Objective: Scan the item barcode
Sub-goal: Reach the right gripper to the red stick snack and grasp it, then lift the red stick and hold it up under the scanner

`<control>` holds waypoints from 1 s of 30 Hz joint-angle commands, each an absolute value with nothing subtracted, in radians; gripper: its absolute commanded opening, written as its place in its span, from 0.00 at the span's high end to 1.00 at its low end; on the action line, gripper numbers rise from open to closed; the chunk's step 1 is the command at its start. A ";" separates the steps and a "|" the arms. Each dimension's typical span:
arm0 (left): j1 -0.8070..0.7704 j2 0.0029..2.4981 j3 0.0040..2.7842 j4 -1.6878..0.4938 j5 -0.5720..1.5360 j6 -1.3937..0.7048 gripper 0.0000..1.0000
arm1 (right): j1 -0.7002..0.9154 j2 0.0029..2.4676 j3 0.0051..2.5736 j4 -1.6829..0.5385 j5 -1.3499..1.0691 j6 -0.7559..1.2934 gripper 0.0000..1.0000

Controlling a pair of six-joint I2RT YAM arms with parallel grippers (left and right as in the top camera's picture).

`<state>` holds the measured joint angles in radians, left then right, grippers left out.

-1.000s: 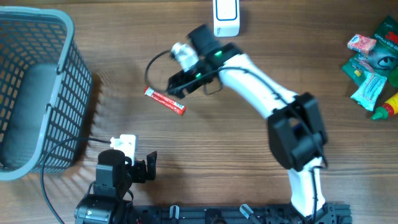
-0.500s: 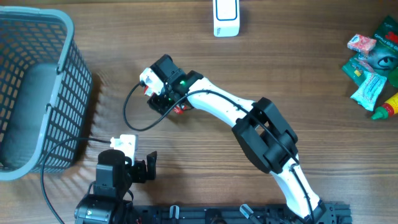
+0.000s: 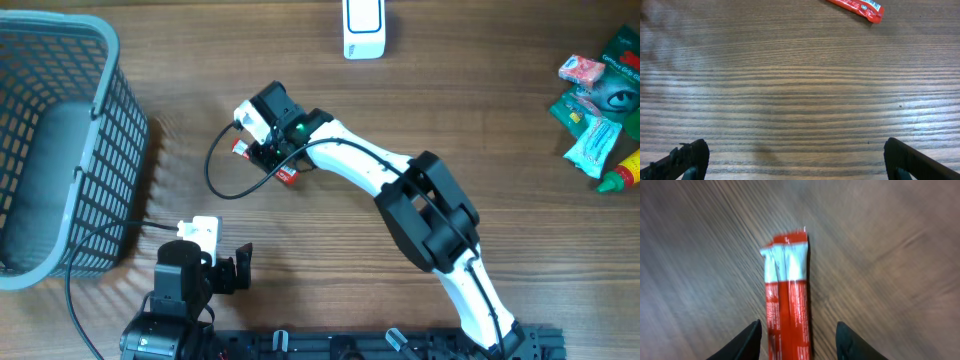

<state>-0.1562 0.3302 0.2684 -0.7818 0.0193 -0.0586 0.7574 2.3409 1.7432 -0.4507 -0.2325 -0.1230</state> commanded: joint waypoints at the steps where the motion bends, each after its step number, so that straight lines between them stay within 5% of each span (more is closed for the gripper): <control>1: -0.162 0.329 0.267 -0.779 0.009 -0.061 0.00 | 0.757 2.428 1.742 -0.457 -0.255 -0.087 0.53; 3: -0.162 0.329 0.267 -0.779 0.009 -0.061 0.00 | 0.757 2.447 1.742 -0.461 -0.256 -0.070 0.57; 6: -0.162 0.329 0.267 -0.779 0.009 -0.061 0.00 | 0.758 2.465 1.742 -0.462 -0.190 0.018 0.93; 7: -0.162 0.329 0.267 -0.779 0.009 -0.061 0.00 | 0.758 2.465 1.742 -0.461 -0.151 0.052 0.96; 13: -0.162 0.329 0.267 -0.779 0.009 -0.061 0.00 | 0.754 2.453 1.760 -0.532 0.208 0.277 0.96; 22: -0.162 0.329 0.267 -0.779 0.009 -0.061 0.00 | 0.686 2.272 1.790 -0.753 0.372 0.556 0.96; 30: -0.162 0.329 0.267 -0.779 0.009 -0.061 0.00 | 0.637 2.192 1.788 -1.068 0.402 1.132 0.96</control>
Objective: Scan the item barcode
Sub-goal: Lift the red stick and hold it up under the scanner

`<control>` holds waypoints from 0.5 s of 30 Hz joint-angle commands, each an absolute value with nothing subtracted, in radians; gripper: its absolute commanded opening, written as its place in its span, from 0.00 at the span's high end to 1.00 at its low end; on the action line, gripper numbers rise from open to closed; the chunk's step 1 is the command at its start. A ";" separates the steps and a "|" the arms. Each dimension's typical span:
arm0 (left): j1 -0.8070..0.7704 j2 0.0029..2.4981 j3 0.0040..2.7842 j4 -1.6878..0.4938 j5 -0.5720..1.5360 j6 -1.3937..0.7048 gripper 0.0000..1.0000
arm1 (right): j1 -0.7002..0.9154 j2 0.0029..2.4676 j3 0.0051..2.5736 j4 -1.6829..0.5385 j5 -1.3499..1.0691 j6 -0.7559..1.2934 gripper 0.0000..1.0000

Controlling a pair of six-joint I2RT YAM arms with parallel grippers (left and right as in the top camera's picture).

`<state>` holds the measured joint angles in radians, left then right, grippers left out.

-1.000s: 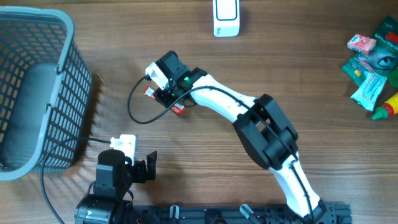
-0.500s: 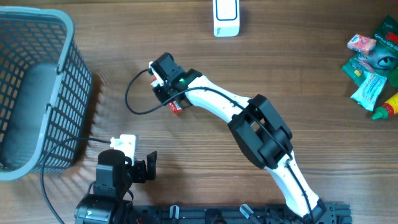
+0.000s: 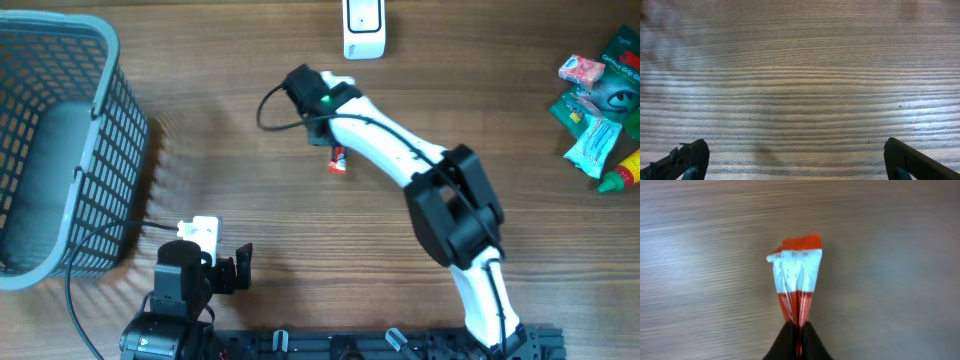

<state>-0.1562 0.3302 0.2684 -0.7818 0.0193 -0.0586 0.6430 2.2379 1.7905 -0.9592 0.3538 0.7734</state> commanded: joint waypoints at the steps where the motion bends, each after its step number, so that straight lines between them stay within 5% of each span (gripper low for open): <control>1: -0.162 0.329 0.267 -0.779 0.009 -0.061 0.00 | 0.636 2.193 1.782 -1.095 0.403 1.145 0.96; 6: -0.162 0.329 0.267 -0.779 0.009 -0.061 0.00 | 0.637 2.191 1.779 -1.113 0.381 0.983 0.92; 10: -0.162 0.329 0.267 -0.779 0.009 -0.061 0.00 | 0.630 2.174 1.779 -1.112 0.288 0.934 0.36; 15: -0.162 0.329 0.267 -0.779 0.009 -0.061 0.00 | 0.580 2.120 1.779 -1.103 0.132 0.867 0.17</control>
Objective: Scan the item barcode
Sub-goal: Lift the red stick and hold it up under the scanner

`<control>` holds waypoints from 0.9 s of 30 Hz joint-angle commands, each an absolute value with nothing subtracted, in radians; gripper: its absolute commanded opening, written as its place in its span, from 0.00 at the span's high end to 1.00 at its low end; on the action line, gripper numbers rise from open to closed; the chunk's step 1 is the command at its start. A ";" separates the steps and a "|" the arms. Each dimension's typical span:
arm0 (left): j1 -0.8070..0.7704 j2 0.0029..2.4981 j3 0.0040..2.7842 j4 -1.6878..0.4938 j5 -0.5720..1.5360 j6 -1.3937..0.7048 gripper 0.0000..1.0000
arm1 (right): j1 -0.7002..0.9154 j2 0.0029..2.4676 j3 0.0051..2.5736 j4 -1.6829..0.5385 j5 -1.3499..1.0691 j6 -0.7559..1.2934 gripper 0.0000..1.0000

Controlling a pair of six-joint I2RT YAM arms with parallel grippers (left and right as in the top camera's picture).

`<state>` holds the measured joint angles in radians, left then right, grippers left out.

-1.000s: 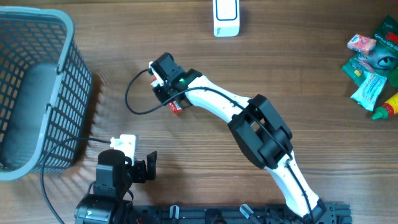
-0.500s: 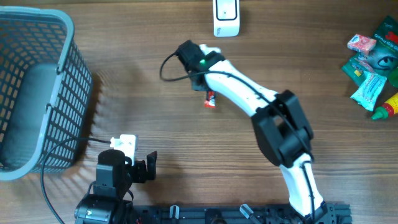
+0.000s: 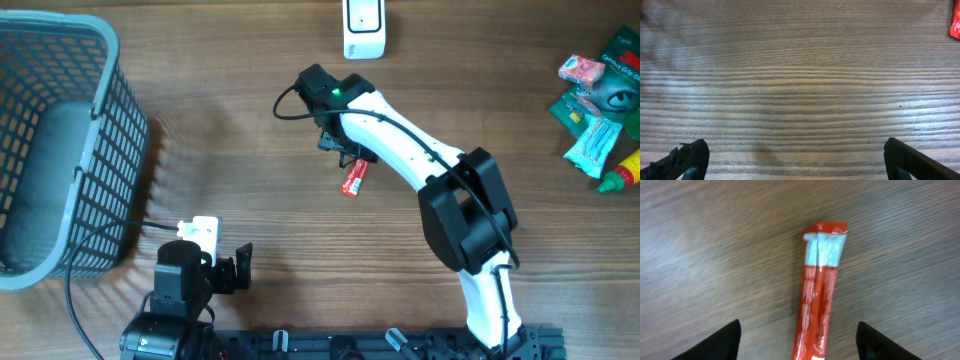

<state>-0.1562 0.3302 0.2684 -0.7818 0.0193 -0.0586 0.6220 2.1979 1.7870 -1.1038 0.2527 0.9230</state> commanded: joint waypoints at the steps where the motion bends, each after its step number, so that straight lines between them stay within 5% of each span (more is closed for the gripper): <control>1: -0.162 0.329 0.267 -0.779 0.009 -0.061 0.00 | 0.567 2.108 1.779 -1.106 0.125 0.855 0.09; 2: -0.162 0.329 0.267 -0.779 0.009 -0.061 0.00 | 0.556 2.096 1.779 -1.113 0.126 0.848 0.01; 10: -0.162 0.329 0.267 -0.779 0.009 -0.061 0.00 | 0.416 2.082 1.752 -1.107 0.074 0.724 0.00; 18: -0.162 0.329 0.267 -0.779 0.009 -0.061 0.00 | 0.321 2.085 1.597 -0.897 -0.348 -0.199 0.00; 27: -0.162 0.329 0.267 -0.779 0.009 -0.061 0.00 | 0.323 2.089 1.561 -0.770 -0.286 -0.525 0.00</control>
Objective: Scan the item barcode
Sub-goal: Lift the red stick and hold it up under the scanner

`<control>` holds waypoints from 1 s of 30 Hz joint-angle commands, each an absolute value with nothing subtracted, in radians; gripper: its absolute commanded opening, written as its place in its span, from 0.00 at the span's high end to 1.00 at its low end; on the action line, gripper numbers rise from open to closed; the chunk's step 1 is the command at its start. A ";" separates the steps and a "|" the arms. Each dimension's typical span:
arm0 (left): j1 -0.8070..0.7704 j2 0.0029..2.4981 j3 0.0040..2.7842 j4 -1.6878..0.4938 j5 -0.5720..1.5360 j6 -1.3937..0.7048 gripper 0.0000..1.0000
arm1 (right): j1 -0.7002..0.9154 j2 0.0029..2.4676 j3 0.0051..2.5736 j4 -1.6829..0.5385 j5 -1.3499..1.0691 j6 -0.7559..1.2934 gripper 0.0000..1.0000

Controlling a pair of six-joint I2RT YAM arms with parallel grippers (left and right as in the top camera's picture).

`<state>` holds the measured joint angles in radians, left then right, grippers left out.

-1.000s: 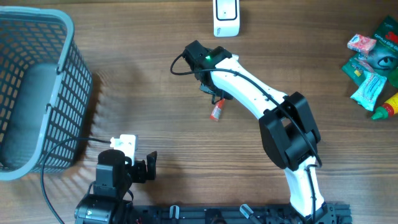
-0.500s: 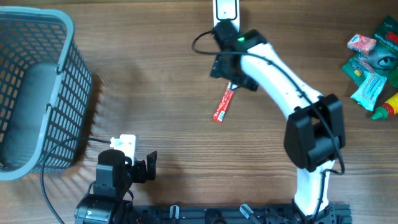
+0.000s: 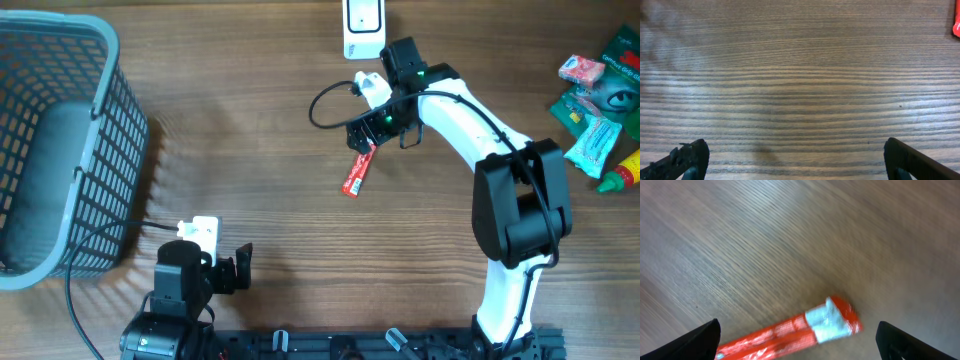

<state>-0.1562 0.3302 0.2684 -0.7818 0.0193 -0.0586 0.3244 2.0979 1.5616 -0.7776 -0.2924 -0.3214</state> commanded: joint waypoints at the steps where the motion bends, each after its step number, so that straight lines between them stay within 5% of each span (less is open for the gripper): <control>1: -0.162 0.329 0.267 -0.779 0.009 -0.061 0.00 | 0.323 2.092 1.561 -0.770 -0.267 -0.526 0.00; 17: -0.162 0.329 0.267 -0.779 0.009 -0.061 0.00 | 0.323 2.225 1.555 -0.854 -0.293 -0.637 0.21; 22: -0.162 0.329 0.267 -0.779 0.009 -0.061 0.00 | 0.323 2.242 1.555 -0.847 -0.294 -0.635 0.48; 27: -0.162 0.329 0.267 -0.779 0.009 -0.061 0.00 | 0.322 2.242 1.555 -0.827 -0.293 -0.601 0.49; 30: -0.162 0.329 0.267 -0.779 0.009 -0.061 0.00 | 0.322 2.242 1.556 -0.796 -0.289 -0.556 0.37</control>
